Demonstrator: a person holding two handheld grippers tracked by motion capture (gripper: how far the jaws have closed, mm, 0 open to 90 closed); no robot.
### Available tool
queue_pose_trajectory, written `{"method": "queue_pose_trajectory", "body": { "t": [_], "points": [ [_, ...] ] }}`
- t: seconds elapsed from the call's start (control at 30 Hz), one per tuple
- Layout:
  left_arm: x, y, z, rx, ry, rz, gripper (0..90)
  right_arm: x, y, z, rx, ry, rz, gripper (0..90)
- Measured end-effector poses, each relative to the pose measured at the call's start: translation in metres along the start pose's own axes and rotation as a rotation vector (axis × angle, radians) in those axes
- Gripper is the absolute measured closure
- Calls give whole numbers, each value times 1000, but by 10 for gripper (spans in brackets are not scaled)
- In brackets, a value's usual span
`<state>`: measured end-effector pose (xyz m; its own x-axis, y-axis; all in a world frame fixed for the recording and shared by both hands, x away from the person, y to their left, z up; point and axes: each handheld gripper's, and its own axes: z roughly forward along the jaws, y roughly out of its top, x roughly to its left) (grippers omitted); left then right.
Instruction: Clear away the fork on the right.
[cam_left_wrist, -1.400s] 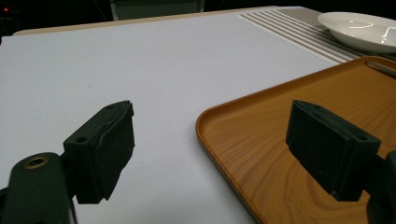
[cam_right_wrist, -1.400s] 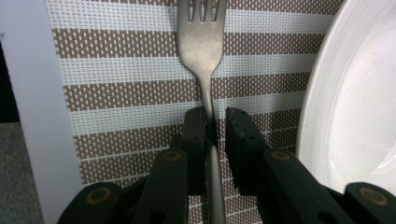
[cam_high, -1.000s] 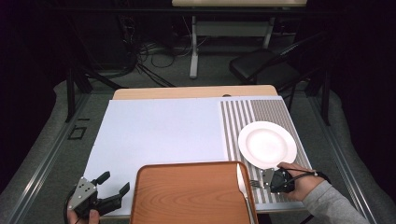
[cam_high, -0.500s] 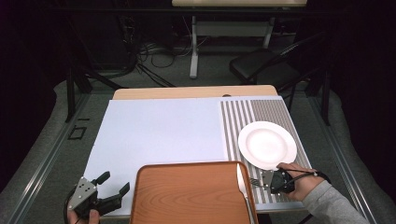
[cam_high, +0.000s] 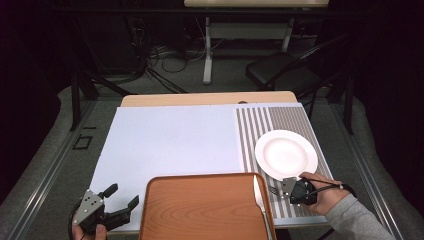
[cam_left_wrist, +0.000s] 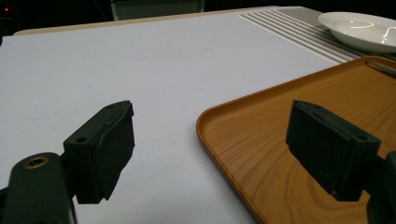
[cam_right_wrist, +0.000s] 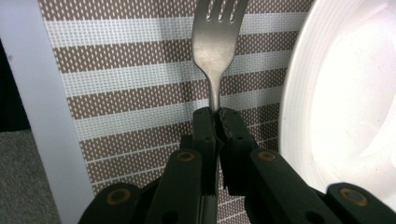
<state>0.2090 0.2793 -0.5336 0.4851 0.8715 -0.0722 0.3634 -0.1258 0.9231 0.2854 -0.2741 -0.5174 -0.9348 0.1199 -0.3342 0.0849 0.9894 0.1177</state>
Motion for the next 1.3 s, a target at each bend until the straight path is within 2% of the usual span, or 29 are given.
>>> {"method": "queue_pose_trajectory", "body": {
  "t": [0.17,0.2,0.33,0.37,0.5,0.57,0.6,0.67,0.77,0.87,0.97,1.0,1.17,1.2,1.27,1.3],
  "points": [
    [0,0,0,1,0,2,155,-2,1,-4,-17,-20,19,859],
    [0,0,0,0,-1,1,155,-1,1,-5,-22,-27,41,859],
    [0,0,0,0,0,0,155,-4,0,-9,-47,-52,64,859],
    [0,0,0,1,-1,2,155,-3,0,-11,-43,-46,89,859],
    [0,0,0,2,-1,2,155,-3,1,-17,-88,-65,108,859],
    [0,0,0,1,-1,1,155,-3,2,-18,-93,-70,127,859],
    [0,0,0,0,-1,1,155,-3,2,-22,-117,-81,171,859],
    [0,0,0,-1,0,0,155,-3,1,-25,-141,-94,212,859],
    [0,0,0,-3,0,-2,155,-5,0,-31,-194,-110,248,859],
    [0,0,0,-3,-2,-2,155,-6,-2,-38,-236,-116,309,860],
    [0,0,0,-1,0,0,155,-6,-3,-42,-258,-123,343,860],
    [0,0,0,-2,-1,0,155,-6,-4,-45,-276,-126,392,859],
    [0,0,0,-3,-3,-2,156,-7,-6,-50,-293,-122,460,859],
    [0,0,0,-4,-4,-2,155,-6,-7,-51,-309,-119,486,860],
    [0,0,0,-4,-5,-2,156,-6,-7,-52,-309,-117,499,860],
    [0,0,0,-3,-5,0,156,-4,-7,-54,-319,-115,537,860]
  ]
}}
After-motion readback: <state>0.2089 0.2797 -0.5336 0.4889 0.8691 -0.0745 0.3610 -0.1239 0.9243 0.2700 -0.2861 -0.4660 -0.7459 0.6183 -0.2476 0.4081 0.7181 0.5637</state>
